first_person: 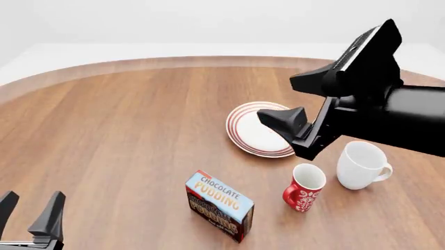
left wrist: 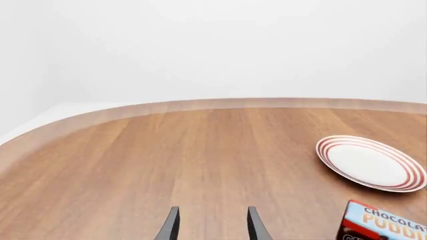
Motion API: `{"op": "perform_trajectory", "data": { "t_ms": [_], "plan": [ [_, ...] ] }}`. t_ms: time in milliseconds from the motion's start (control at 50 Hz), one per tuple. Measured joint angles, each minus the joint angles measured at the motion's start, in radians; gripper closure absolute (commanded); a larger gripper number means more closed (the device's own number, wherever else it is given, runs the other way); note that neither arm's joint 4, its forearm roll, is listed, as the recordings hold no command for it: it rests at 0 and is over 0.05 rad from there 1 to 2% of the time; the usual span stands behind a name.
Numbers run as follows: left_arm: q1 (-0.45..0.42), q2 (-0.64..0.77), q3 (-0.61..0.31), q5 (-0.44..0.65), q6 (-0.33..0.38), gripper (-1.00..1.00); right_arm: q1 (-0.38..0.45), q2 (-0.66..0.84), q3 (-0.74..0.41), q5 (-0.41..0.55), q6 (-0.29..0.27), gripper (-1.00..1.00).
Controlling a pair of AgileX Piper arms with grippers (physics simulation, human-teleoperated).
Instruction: Put the chocolate pudding to the right of the plate.
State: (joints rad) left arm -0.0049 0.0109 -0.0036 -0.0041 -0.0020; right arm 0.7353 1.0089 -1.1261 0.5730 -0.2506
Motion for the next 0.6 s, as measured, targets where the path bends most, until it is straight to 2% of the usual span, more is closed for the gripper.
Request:
{"op": "perform_trajectory", "data": {
  "t_ms": [240,600],
  "plan": [
    [0.0,0.0,0.0,0.0,0.0,-1.0,0.064,0.045,0.029,-0.019,0.027,-1.0],
    [0.0,0.0,0.0,0.0,0.0,-1.0,0.108,0.08,0.075,-0.074,0.085,-1.0]
  ]
}}
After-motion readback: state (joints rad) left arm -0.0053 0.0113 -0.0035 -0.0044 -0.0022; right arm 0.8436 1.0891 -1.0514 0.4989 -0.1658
